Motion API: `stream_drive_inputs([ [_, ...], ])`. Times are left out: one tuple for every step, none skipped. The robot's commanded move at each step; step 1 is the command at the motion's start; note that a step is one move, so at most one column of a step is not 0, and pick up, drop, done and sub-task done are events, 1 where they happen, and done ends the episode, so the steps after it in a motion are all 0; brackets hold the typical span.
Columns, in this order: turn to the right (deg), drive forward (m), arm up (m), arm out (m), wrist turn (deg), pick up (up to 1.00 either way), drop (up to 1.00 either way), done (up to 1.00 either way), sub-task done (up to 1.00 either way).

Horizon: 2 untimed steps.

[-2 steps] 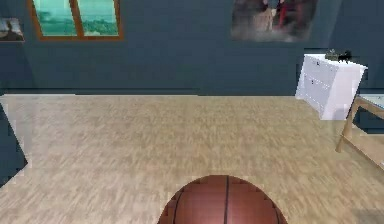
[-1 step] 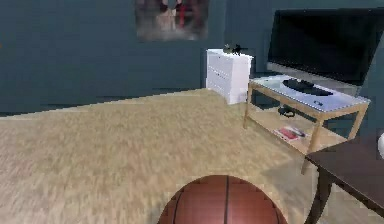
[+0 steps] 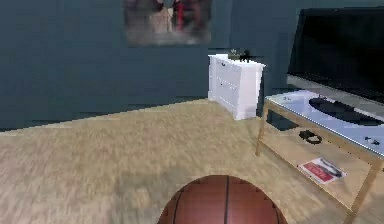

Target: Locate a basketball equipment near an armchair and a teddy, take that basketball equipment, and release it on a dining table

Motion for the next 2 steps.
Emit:
stream_drive_inputs([
  [45.0, 0.0, 0.0, 0.0, 0.0, 0.0, 0.0, 0.0, 0.0],
  [45.0, 0.0, 0.0, 0.0, 0.0, 0.0, 0.0, 0.0, 0.0],
])
